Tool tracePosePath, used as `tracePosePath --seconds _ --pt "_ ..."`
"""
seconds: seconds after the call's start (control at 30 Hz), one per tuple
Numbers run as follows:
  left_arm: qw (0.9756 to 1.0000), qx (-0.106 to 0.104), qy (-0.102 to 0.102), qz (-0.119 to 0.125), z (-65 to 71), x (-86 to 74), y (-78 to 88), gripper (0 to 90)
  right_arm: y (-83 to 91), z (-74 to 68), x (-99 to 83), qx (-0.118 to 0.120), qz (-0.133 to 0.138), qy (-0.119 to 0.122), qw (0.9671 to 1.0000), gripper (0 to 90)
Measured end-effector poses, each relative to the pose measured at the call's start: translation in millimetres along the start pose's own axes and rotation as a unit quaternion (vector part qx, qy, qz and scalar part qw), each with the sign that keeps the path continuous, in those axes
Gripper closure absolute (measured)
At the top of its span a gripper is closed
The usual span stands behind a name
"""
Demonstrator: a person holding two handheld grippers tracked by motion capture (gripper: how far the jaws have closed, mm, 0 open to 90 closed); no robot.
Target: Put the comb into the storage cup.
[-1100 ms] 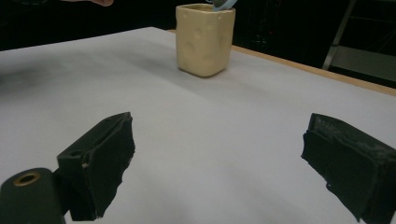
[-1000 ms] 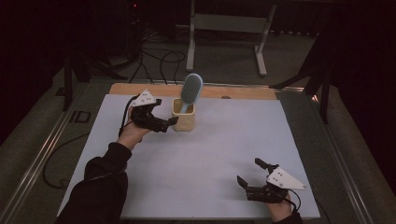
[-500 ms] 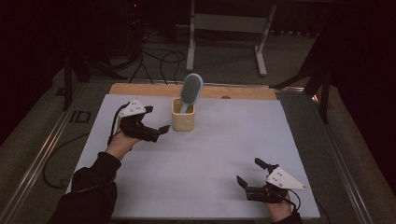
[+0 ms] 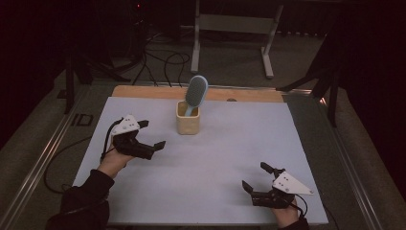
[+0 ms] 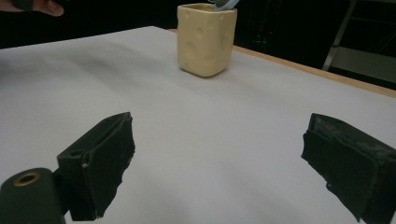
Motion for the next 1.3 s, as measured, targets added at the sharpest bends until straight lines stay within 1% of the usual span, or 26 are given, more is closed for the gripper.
tracePosePath --seconds 0.07,0.1,0.17,0.2,0.23,0.3,0.33,0.37,0.43,0.47,0.57,0.63,0.7,0.73,0.83,0.9,1.03,1.1,1.23,1.3 --pt "1.0000 0.003 -0.001 -0.001 2.2 -4.0 3.1 0.0 0.0 0.0 0.1 0.000 0.000 0.000 1.0000 8.7" --pt "1.0000 0.000 0.002 0.000 4.4 -5.8 4.7 0.0 0.0 0.0 0.1 -0.001 0.000 0.000 1.0000 8.7" --pt "1.0000 0.002 -0.004 -0.005 6.9 -10.6 7.5 0.0 -0.1 0.0 0.1 0.000 0.000 0.000 1.0000 8.7" --pt "1.0000 0.000 -0.001 -0.004 8.5 -12.5 9.0 0.0 0.0 0.2 0.2 -0.001 0.000 0.001 1.0000 8.7" --pt "1.0000 0.003 0.000 -0.005 9.4 -14.5 10.5 0.0 -0.1 0.1 0.2 0.000 0.000 0.000 1.0000 8.7" --pt "1.0000 0.000 -0.001 -0.004 12.8 -17.9 13.6 0.0 -0.2 -0.1 0.1 0.000 0.000 0.000 1.0000 8.7" --pt "1.0000 0.004 -0.003 -0.005 14.1 -19.9 15.0 0.0 -0.3 -0.2 0.2 0.000 0.000 0.000 1.0000 8.7" --pt "1.0000 0.001 -0.001 -0.005 16.1 -21.8 16.4 0.0 -0.2 -0.2 0.3 0.000 0.001 0.000 1.0000 8.7" --pt "1.0000 0.004 -0.003 -0.007 18.6 -26.0 18.6 0.0 -0.3 -0.2 0.3 0.000 0.000 0.000 1.0000 8.7" --pt "1.0000 0.001 0.000 -0.006 20.6 -27.8 19.5 0.0 -0.3 -0.2 0.3 0.000 0.000 0.000 1.0000 8.7" --pt "1.0000 0.002 0.001 -0.007 25.7 -34.5 22.0 0.0 -0.6 -0.5 0.2 0.000 -0.001 0.001 1.0000 8.7" --pt "1.0000 0.003 0.007 -0.003 28.5 -39.0 24.2 0.0 -0.6 -0.6 0.2 0.000 -0.001 0.001 1.0000 8.7" --pt "0.9999 0.003 0.009 -0.005 31.7 -44.7 25.8 0.0 -0.6 -0.6 0.2 0.000 -0.001 0.001 1.0000 8.7" --pt "0.9999 0.003 0.005 -0.009 33.1 -48.0 26.5 0.0 -0.7 -0.6 0.2 0.001 -0.001 0.001 1.0000 8.7" --pt "0.9999 0.001 0.004 -0.016 38.0 -56.9 28.5 0.0 -1.1 -1.0 0.2 0.001 -0.001 0.000 1.0000 8.7" --pt "0.9998 0.004 0.003 -0.018 40.4 -61.7 30.3 0.0 -1.0 -0.8 0.3 0.000 -0.001 0.002 1.0000 8.7" --pt "0.9997 0.002 0.010 -0.020 45.6 -72.0 33.6 0.0 -1.0 -0.9 0.1 0.000 -0.001 0.000 1.0000 8.7" --pt "0.9997 0.007 0.011 -0.023 47.5 -77.7 35.5 0.0 -1.1 -0.8 0.5 0.000 0.000 0.003 1.0000 8.7" --pt "0.9995 0.008 0.020 -0.023 50.6 -86.4 40.8 0.0 -1.5 -1.0 0.0 0.001 -0.002 0.000 1.0000 8.7" --pt "0.9994 0.013 0.022 -0.024 51.8 -90.8 43.3 0.0 -1.5 -1.1 0.0 0.001 -0.002 0.001 1.0000 8.7"
Point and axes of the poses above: each handheld gripper's, and its own axes: y roughly backward along the jaws, x roughly out of its top, z roughly to its right, the point moved 10 cm from there along -y, roughly forward along the jaws, and after that the axes turned 15 degrees about -y, right-handed, at the moved point
